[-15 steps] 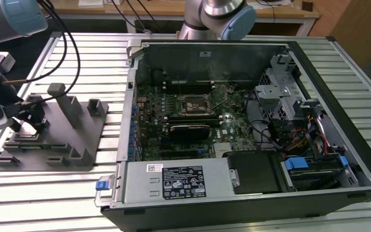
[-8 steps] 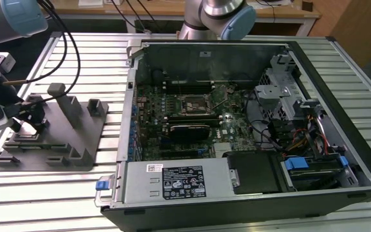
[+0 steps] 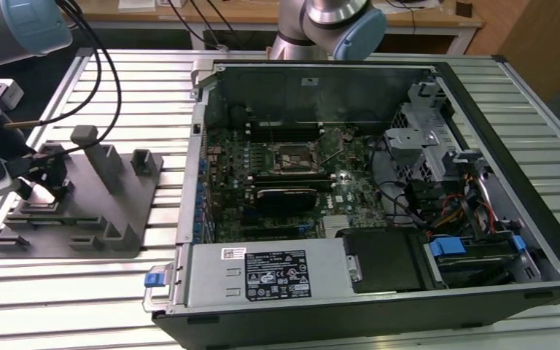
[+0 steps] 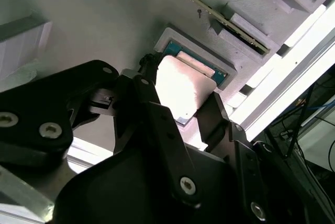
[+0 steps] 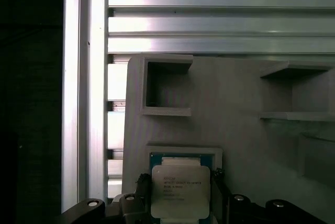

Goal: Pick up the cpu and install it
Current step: 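Pick up the cpu and move it towards the insertion slot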

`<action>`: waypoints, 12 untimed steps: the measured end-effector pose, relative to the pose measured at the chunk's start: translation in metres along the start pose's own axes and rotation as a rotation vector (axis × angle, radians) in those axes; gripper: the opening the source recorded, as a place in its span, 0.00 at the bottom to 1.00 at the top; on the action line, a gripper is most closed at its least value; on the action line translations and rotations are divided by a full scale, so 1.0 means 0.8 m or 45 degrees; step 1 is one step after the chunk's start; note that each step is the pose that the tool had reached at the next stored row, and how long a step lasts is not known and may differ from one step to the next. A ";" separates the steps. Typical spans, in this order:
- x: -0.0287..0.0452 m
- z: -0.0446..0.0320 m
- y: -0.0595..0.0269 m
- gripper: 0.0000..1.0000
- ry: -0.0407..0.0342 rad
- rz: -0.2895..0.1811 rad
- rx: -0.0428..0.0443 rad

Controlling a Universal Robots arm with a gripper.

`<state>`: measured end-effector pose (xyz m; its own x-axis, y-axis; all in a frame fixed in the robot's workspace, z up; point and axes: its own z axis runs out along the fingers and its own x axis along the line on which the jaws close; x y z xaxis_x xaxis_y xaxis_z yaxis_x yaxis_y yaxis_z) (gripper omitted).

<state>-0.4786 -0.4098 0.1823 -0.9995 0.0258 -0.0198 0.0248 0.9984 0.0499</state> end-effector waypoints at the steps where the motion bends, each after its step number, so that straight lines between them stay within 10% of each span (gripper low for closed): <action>1: 0.0000 0.0000 0.000 0.55 -0.0001 0.000 0.000; 12: -0.0008 -0.0104 0.001 0.55 -0.0002 0.000 0.000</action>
<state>-0.4781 -0.4097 0.1907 -0.9995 0.0259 -0.0199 0.0249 0.9984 0.0500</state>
